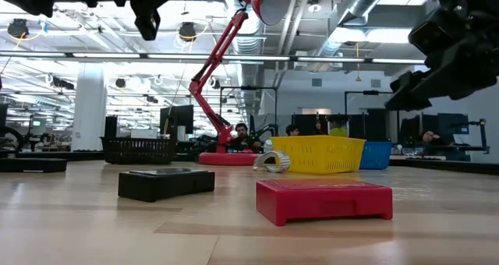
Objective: Pick & Place Office items
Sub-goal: Put the green wrist watch into the black bin
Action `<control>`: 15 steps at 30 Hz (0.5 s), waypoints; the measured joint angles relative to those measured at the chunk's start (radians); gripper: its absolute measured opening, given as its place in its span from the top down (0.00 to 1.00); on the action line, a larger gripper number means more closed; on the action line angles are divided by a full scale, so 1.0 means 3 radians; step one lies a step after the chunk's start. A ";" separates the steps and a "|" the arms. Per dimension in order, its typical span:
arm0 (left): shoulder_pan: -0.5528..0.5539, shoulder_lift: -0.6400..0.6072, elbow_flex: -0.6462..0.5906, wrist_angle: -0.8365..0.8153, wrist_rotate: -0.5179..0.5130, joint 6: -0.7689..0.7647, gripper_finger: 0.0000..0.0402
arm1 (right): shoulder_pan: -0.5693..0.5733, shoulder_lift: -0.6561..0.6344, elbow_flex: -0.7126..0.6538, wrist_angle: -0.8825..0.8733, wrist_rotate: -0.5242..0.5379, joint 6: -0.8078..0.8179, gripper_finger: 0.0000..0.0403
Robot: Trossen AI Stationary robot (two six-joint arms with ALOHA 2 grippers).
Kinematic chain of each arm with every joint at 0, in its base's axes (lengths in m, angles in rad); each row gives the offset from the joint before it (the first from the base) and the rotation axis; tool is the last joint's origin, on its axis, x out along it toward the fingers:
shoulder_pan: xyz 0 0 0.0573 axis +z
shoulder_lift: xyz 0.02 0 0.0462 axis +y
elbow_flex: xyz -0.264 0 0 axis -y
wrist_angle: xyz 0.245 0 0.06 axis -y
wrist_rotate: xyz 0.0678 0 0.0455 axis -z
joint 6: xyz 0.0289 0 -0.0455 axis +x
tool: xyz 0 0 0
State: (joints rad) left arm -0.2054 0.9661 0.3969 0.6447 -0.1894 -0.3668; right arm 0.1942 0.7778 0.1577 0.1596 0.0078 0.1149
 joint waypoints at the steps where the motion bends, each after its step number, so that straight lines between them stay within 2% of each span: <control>1: 0.0000 0.0000 0.0000 0.0007 -0.0001 0.0001 0.72 | 0.0000 0.0003 0.0000 0.0026 0.0000 0.0003 0.45; 15: 0.0004 0.0000 0.0000 0.0005 -0.0083 0.0012 0.72 | -0.0001 0.0001 0.0000 0.0019 0.0000 0.0002 0.45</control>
State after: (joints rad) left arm -0.2043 0.9661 0.3969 0.6460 -0.2144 -0.3631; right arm 0.1940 0.7780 0.1577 0.1654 0.0078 0.1154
